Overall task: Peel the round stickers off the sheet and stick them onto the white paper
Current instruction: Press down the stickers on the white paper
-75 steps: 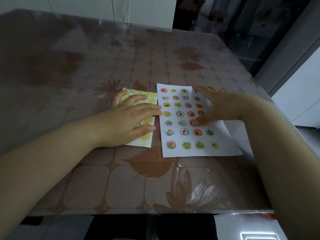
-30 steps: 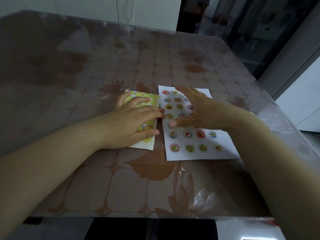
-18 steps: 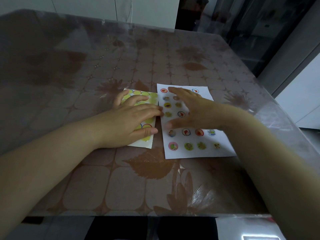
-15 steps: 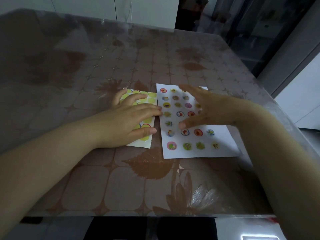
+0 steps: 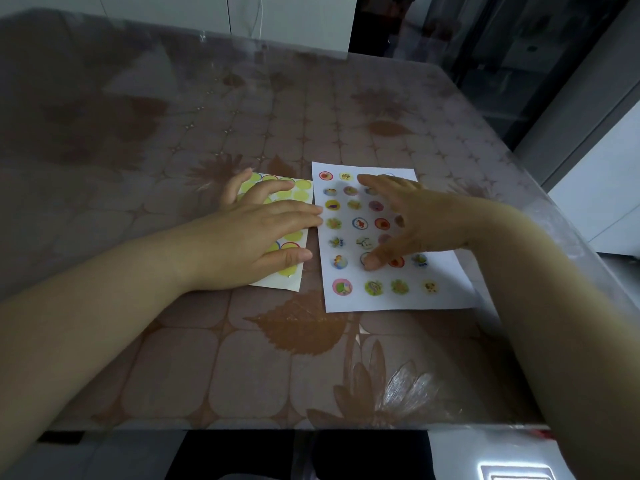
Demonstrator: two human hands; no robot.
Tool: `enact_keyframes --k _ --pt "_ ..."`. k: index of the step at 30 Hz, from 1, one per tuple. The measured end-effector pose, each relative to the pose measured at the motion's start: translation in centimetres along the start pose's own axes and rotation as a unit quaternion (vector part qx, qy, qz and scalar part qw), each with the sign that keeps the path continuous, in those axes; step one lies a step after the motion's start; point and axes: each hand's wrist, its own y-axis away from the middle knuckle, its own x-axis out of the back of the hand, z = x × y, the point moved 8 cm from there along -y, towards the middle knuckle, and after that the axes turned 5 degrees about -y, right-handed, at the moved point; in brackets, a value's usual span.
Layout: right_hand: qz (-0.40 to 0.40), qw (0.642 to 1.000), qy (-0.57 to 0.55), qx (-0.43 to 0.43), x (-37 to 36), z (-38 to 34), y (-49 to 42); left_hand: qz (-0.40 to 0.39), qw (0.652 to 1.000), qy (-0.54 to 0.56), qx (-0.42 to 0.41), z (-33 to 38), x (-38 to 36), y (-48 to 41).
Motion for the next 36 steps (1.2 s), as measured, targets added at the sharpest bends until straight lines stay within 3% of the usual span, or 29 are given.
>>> enact_keyframes --k 3,6,13,20,25,36 --pt "0.025 0.999 -0.045 -0.003 1.0 0.4 0.2 0.0 1.0 -0.004 -0.002 0.0 -0.1 0.0" --pt "0.059 0.998 -0.013 -0.002 1.4 0.2 0.1 -0.003 1.0 -0.006 -0.002 0.0 -0.2 -0.1" --pt "0.038 0.999 -0.002 -0.016 0.4 0.3 -0.4 0.001 1.0 -0.004 -0.003 -0.1 -0.1 0.0" --pt "0.049 0.998 0.01 0.032 0.8 -0.9 0.0 -0.005 1.0 -0.004 0.003 -0.1 -0.3 -0.1" --pt "0.091 0.994 -0.057 0.02 2.4 0.3 0.4 -0.008 1.0 -0.004 0.003 -0.1 -0.3 -0.1" --pt "0.057 0.998 -0.04 -0.009 0.9 0.0 -0.1 -0.011 1.0 -0.001 0.003 0.0 -0.2 -0.1"
